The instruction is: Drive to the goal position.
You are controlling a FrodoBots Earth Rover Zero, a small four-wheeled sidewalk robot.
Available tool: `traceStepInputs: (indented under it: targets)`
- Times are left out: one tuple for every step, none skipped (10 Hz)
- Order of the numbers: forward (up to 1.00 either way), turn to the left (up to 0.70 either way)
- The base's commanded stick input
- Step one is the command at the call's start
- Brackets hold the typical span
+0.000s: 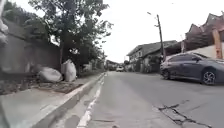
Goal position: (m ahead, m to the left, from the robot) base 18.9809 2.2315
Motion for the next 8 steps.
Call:
traceStepInputs:
  targets:
    - [1.00,-0.02]
    - [1.00,0.00]
    - [1.00,0.00]
    - [1.00,0.00]
    - [1.00,0.00]
    - [1.00,0.00]
    - [1.00,0.00]
    - [1.00,0.00]
